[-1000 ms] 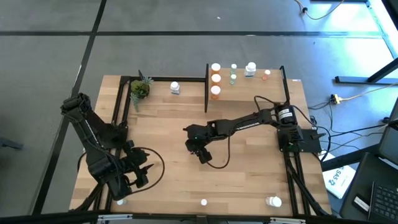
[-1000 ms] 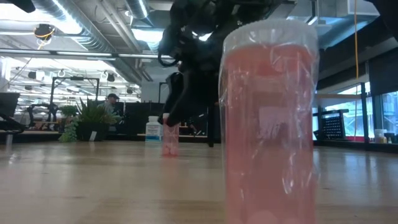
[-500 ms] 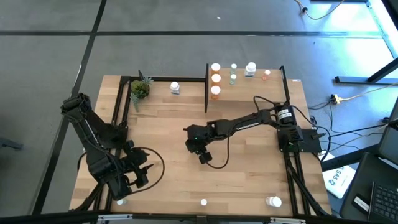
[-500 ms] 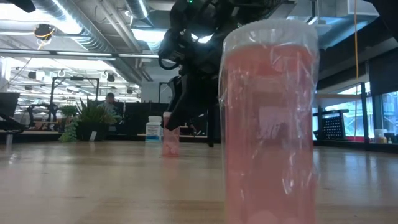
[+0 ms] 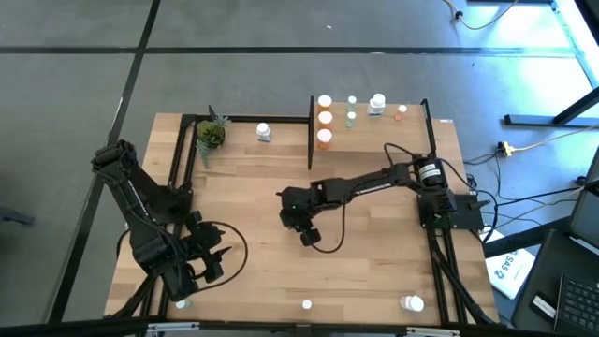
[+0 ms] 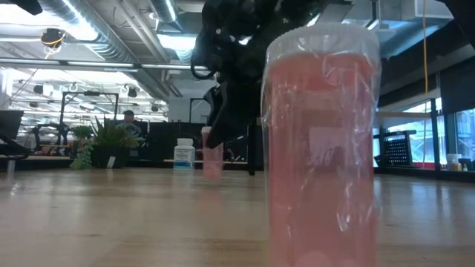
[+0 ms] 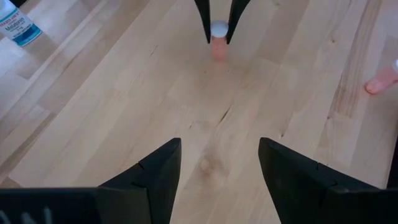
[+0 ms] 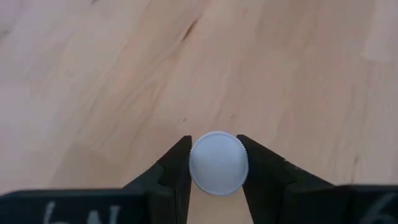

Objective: Pick and place medicine bottles onto shelf by color

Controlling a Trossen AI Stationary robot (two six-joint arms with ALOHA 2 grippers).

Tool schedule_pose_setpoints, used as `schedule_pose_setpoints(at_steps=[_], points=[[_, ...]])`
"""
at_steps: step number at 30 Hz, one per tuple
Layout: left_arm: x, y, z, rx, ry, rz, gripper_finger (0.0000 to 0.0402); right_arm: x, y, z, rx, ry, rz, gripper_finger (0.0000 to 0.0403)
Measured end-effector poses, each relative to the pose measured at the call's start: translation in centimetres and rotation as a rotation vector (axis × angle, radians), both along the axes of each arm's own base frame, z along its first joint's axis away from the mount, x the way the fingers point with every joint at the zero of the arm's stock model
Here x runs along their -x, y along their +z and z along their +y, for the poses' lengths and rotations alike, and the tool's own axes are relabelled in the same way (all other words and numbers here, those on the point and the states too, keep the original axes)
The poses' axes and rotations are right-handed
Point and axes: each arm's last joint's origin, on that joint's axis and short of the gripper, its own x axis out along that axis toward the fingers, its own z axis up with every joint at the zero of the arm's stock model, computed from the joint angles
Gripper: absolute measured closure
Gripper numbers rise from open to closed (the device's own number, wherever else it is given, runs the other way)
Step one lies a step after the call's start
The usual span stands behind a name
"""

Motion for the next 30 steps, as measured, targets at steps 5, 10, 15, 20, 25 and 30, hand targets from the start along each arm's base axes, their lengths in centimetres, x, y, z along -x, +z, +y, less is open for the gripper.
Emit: schedule_pose_setpoints(at_steps=[5,10,15,20,25,30], points=[[0.0,0.0,0.0,-0.001,0.0,-0.001,0.0193,0.0,1.9,0.2,-0.056,0.019,0.083,0.0283],[0.0,0.0,0.0,-0.009,-0.005,-0.004,0.0193,-0.2,4.3,0.4,-0.064,0.025,0.118,0.0281],[0.0,0.0,0.0,-0.009,-0.005,-0.004,0.0193,-0.4,7.3,1.0,-0.063,0.037,0.125,0.0284],[0.0,0.0,0.0,-0.009,-0.005,-0.004,0.0193,0.0,10.1,1.7,-0.059,0.054,0.153,0.0283],[0.0,0.0,0.0,-0.009,-0.005,-0.004,0.0193,0.7,12.5,1.8,-0.021,0.041,0.185,0.0283],[0.0,0.0,0.0,-0.009,-0.005,-0.003,0.0193,2.0,14.7,1.6,0.005,0.02,0.192,0.0283]])
